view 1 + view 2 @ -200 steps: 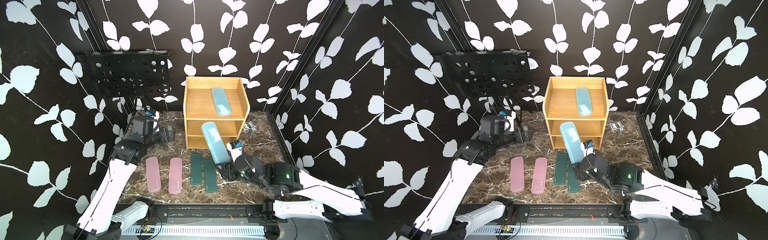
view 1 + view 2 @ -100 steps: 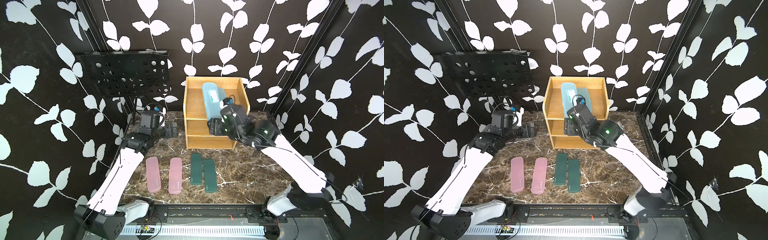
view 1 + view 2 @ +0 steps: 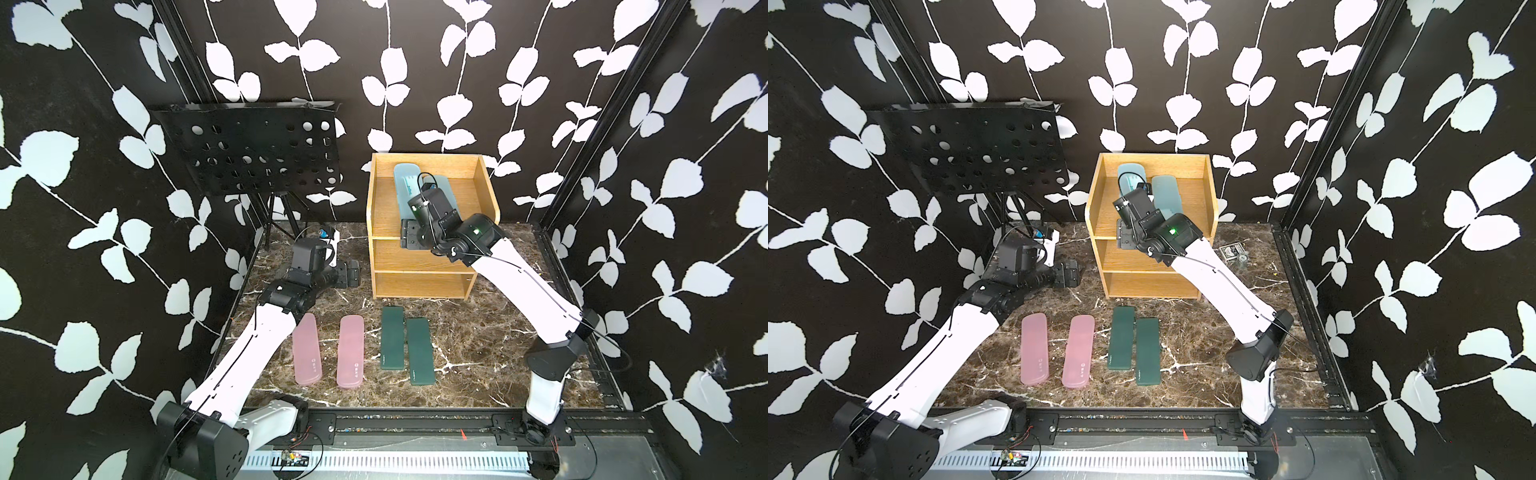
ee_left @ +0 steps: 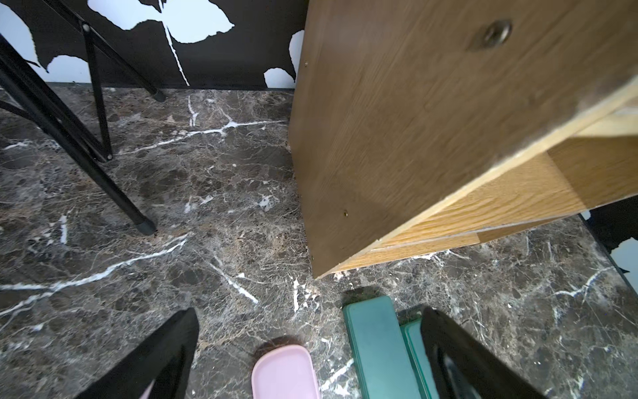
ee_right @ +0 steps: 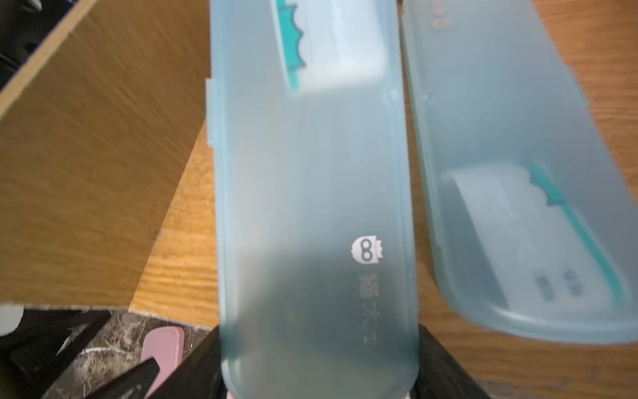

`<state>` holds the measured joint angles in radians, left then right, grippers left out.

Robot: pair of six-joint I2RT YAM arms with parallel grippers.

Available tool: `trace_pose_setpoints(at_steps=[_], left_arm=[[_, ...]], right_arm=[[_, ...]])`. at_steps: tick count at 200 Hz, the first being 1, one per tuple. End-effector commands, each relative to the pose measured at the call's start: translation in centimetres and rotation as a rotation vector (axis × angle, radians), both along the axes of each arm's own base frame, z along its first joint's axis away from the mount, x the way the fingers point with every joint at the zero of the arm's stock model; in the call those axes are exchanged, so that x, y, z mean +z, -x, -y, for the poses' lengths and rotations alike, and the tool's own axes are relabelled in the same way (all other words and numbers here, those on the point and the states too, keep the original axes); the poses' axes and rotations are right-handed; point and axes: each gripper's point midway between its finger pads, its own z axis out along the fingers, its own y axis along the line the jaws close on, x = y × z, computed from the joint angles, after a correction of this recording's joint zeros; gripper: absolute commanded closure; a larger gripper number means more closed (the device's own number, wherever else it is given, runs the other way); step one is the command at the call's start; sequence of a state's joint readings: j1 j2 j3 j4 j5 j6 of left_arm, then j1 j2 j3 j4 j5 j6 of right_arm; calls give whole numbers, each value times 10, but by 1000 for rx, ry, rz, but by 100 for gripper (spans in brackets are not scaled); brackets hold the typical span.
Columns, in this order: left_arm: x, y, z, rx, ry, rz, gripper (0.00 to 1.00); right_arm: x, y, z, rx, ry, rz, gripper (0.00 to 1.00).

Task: Place the pencil cases on the shelf according to color
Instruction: Place the pencil case on the shelf.

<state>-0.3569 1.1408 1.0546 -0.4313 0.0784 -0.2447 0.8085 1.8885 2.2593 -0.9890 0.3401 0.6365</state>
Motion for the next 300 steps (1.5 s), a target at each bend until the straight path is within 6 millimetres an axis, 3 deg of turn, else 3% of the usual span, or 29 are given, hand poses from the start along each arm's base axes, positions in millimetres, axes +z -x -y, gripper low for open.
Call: trace_pose_setpoints(at_steps=[1, 59, 109, 148, 170, 196, 229, 260, 300], left_arm=[[3, -1, 1, -14, 12, 48, 1], [-6, -1, 0, -19, -14, 27, 1], [-8, 1, -2, -8, -16, 17, 1], [-7, 7, -9, 19, -26, 6, 1], [3, 22, -16, 48, -1, -8, 1], [4, 36, -29, 97, -7, -11, 1], [-17, 55, -30, 102, 10, -114, 1], [-46, 73, -27, 113, 53, -246, 1], [-70, 88, -35, 144, 41, -290, 1]], right_arm=[[7, -12, -1, -13, -25, 17, 42], [-5, -19, -15, 18, -52, -16, 17], [32, -15, -7, 25, -89, 64, 8], [79, 9, 7, 69, -164, 136, 6], [94, 30, 19, 103, -205, 154, 6], [96, 55, 42, 100, -241, 173, 6], [63, 86, 70, 79, -284, 166, 6], [-12, 115, 84, 61, -248, 35, 7], [-118, 155, 75, 59, -137, -143, 6]])
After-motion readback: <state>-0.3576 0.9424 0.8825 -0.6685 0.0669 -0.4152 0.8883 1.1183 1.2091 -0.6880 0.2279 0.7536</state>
